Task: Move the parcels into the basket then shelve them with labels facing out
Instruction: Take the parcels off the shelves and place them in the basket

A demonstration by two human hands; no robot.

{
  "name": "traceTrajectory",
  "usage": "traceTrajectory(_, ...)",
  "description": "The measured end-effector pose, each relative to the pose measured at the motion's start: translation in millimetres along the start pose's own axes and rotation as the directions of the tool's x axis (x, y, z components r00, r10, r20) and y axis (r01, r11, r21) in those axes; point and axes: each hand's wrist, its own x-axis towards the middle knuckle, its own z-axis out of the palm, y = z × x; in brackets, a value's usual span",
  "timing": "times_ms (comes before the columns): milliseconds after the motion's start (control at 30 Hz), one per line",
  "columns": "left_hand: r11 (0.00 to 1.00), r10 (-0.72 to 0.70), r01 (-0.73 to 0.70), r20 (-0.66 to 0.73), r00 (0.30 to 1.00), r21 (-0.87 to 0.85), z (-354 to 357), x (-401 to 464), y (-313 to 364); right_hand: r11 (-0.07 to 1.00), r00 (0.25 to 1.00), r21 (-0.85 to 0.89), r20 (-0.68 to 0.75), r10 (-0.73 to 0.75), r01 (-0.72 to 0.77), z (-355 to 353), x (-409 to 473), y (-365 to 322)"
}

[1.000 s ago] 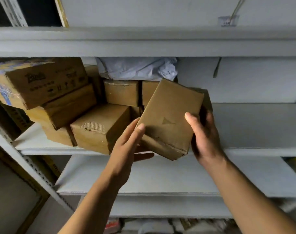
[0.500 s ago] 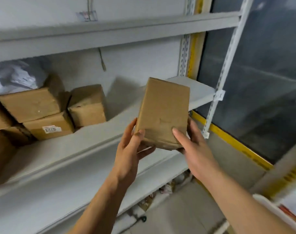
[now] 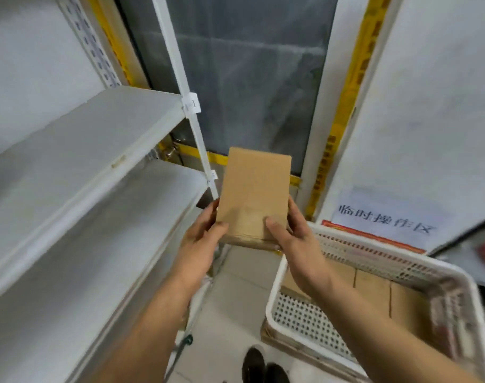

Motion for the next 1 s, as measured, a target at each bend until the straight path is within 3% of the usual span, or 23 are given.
traceTrajectory(100,0.993,-0.085,0.074,0.121,0.989,0.093,34,25,-28,0.998,0.992,-0.024,-0.109,0.057,-0.06,-38,-1,26)
traceTrajectory(233,0.978,-0.187,0.141,0.347,0.919,0.153,81,53,-73,0.988,0.96,-0.007,-0.238,0.149,-0.155,-86,-13,61)
traceTrajectory(367,0.962,-0.272,0.234,0.424,0.864,0.142,129,65,-124,0.958,0.917,0.035,-0.283,0.282,-0.284,-132,-26,100)
traceTrajectory(533,0.91,-0.41,0.313,0.486,0.772,0.271,172,61,-180,0.89,0.839,0.105,-0.301,0.454,-0.443,-180,-44,147)
traceTrajectory(633,0.878,-0.468,0.345,0.45,0.761,0.331,197,66,-220,0.848,0.779,0.127,-0.343,0.525,-0.515,-204,-42,191)
traceTrajectory(767,0.848,-0.497,0.378,0.311,0.81,0.372,231,84,-263,0.811,0.738,0.165,-0.343,0.581,-0.561,-225,-18,252)
traceTrajectory(1000,0.779,-0.546,0.476,0.068,0.835,0.409,273,126,-334,0.765,0.723,0.213,-0.252,0.644,-0.607,-244,33,336)
